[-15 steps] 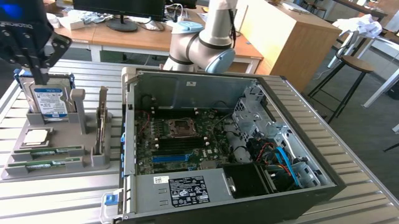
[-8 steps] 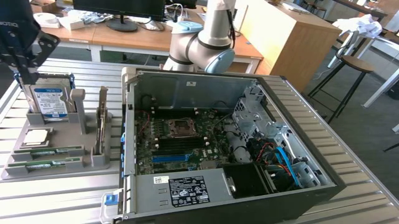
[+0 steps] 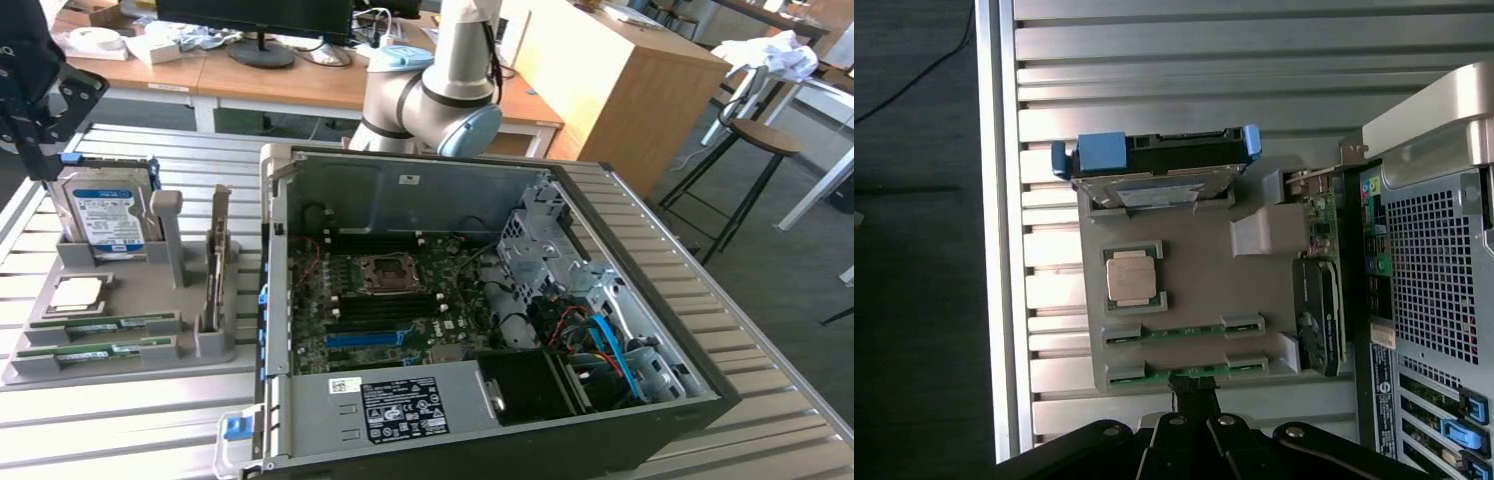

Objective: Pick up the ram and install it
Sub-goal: 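Reach for the ram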

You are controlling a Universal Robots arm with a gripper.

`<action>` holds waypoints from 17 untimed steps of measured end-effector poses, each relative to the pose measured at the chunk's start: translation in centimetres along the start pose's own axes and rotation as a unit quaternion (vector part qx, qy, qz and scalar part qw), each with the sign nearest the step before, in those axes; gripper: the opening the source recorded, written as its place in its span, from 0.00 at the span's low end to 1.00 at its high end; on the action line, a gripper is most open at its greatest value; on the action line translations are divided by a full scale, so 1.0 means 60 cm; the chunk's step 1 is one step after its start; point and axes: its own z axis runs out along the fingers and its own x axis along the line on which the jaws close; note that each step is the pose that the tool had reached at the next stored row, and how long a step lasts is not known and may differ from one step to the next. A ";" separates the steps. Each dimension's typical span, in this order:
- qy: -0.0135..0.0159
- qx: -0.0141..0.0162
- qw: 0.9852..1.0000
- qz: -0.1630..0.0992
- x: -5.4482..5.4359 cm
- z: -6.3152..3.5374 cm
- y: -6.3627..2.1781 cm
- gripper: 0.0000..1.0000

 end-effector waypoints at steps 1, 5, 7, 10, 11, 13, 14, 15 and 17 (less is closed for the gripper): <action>0.000 0.000 1.000 0.000 0.000 0.000 0.000 0.10; 0.000 0.000 1.000 0.000 0.000 0.000 0.000 0.10; 0.000 0.000 1.000 0.000 0.000 0.000 -0.002 0.10; 0.000 0.000 1.000 0.000 0.000 0.000 -0.007 0.10; 0.000 0.000 1.000 0.000 -0.001 0.000 -0.009 0.10; 0.000 0.000 1.000 0.000 -0.001 -0.001 -0.012 0.10; 0.000 0.000 1.000 0.000 -0.001 -0.001 -0.012 0.10; 0.000 0.000 1.000 0.000 -0.001 -0.001 -0.012 0.10; 0.000 0.000 1.000 0.000 -0.001 -0.001 -0.013 0.10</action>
